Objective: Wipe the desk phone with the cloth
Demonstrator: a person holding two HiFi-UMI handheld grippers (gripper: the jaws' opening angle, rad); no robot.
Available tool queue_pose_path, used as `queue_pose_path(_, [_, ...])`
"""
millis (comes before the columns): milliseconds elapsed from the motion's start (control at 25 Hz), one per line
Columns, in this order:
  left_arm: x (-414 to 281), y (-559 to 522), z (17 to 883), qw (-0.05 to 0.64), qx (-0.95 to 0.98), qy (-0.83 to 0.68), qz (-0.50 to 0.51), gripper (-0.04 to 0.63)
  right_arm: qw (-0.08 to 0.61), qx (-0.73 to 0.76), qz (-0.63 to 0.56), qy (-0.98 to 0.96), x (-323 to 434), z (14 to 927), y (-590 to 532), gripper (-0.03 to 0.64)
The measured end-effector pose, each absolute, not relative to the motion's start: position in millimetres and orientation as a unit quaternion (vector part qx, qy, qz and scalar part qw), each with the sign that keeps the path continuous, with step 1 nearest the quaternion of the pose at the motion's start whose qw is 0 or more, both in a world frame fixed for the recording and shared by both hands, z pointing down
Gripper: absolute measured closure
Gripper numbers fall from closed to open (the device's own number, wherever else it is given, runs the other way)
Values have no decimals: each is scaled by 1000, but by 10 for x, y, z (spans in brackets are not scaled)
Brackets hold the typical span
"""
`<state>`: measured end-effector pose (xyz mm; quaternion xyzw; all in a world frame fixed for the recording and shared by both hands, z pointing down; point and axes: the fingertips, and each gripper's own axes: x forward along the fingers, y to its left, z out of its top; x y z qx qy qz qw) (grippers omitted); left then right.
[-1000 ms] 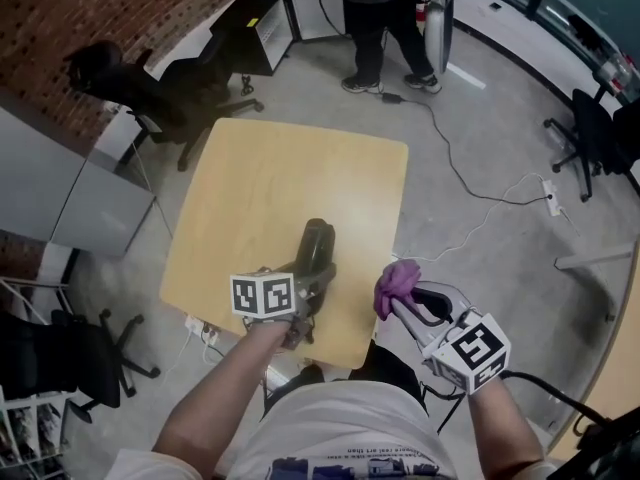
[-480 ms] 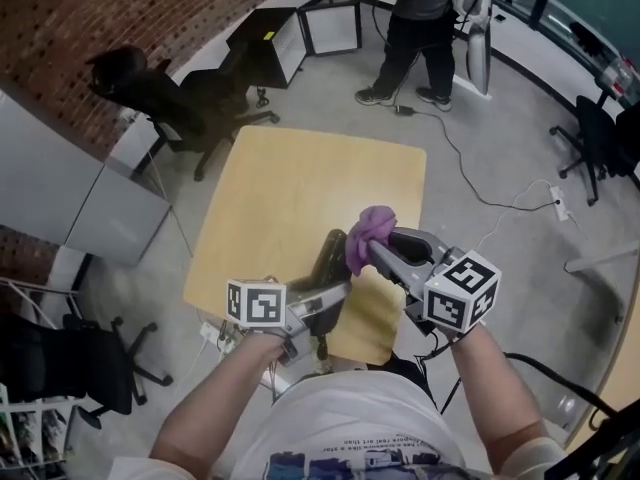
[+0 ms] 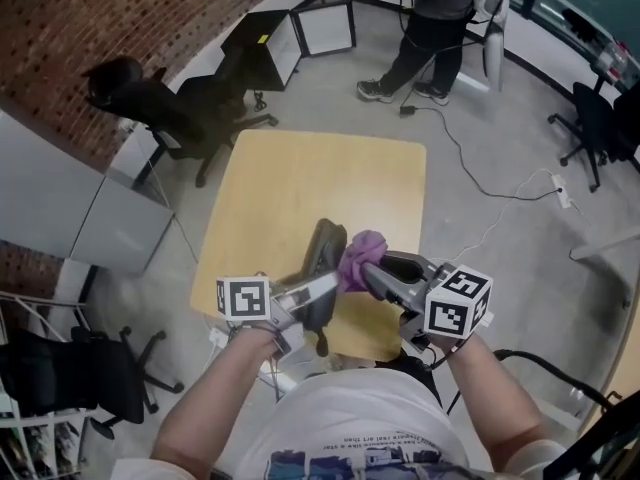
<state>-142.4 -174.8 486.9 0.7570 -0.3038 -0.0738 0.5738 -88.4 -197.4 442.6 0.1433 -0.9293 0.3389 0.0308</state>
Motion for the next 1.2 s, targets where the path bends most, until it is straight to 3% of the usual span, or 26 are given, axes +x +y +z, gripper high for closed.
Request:
queue_pose_path(400, [-1424, -1893, 4610, 596, 742, -276, -131, 302, 26, 61, 382, -922, -1047, 4438, -1283, 529])
queue_pose_path(840, [-1167, -1705, 4509, 591, 762, -245, -99, 302, -59, 168, 358, -916, -537, 4155, -2330, 529])
queue_pose_path(1200, [-1187, -1742, 4424, 588, 761, -249, -115, 302, -75, 107, 404, -906, -733, 4225, -2004, 529])
